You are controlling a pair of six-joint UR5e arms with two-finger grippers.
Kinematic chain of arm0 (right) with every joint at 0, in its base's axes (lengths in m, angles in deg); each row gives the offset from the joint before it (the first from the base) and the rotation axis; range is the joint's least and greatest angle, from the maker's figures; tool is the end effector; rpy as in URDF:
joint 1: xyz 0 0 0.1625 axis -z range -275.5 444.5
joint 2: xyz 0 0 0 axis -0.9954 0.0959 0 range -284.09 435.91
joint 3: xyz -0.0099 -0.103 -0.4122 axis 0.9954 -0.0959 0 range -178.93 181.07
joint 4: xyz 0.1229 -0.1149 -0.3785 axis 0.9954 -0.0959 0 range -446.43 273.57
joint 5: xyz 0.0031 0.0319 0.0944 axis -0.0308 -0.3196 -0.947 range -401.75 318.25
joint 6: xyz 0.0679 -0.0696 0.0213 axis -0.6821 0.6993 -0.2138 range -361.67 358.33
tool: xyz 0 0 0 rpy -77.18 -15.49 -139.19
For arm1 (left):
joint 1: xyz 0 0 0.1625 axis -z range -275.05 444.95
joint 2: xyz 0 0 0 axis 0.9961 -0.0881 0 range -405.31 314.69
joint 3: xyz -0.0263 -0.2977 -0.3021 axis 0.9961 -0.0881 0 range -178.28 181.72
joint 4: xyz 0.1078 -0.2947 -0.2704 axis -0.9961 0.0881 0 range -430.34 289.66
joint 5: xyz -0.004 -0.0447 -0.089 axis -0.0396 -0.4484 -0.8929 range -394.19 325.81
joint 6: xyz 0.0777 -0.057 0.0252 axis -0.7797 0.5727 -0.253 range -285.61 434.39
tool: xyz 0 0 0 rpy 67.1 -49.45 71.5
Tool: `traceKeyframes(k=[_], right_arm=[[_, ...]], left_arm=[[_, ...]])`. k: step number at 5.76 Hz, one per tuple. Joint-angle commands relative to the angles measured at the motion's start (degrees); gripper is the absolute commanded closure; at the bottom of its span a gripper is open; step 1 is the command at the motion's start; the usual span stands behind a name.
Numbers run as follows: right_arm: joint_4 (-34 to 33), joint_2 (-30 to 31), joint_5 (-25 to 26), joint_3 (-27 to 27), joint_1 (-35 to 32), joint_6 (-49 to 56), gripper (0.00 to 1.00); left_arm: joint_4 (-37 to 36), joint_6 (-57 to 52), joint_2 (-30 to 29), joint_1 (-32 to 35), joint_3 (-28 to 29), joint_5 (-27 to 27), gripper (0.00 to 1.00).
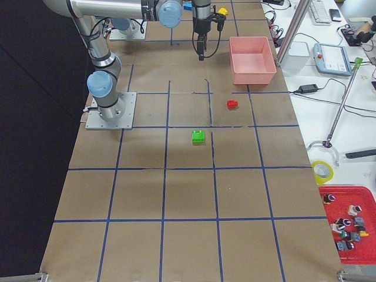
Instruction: Put all blocks into box
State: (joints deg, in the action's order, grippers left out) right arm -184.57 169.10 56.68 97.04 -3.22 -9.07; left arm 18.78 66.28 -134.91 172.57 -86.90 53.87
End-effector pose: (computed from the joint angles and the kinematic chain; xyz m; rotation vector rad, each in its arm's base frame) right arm 0.0997 -0.4809 0.4792 -0.2630 -2.9836 0.1499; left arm -0.1162 -0.4984 0.5048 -0.1570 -3.1073 0.0767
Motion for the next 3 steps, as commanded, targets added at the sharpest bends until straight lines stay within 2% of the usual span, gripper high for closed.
traceKeyframes(k=[1, 3], right_arm=[[1.4, 0.5, 0.3, 0.2, -0.1, 0.6, 0.0], [3.1, 0.2, 0.3, 0.2, -0.2, -0.2, 0.0]], left_arm=[[0.1, -0.1, 0.1, -1.0, -0.1, 0.1, 0.0], [0.3, -10.1, 0.4, -10.2, -0.7, 0.0, 0.0]])
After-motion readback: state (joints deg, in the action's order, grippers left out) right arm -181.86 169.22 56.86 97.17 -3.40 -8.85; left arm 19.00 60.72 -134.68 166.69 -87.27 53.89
